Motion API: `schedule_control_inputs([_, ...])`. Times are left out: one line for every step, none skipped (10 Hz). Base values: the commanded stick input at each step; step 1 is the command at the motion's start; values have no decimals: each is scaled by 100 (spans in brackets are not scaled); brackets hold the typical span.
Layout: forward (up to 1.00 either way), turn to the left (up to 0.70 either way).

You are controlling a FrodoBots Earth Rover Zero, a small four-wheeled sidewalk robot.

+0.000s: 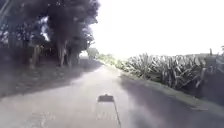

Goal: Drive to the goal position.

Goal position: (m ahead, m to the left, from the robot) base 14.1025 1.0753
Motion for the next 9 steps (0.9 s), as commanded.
schedule_control_inputs([100, 0])
schedule_control_inputs([100, 0])
schedule_control_inputs([100, 0])
schedule_control_inputs([100, 0])
schedule_control_inputs([100, 0])
schedule_control_inputs([100, 0])
schedule_control_inputs([100, 0])
schedule_control_inputs([100, 0])
schedule_control_inputs([100, 4])
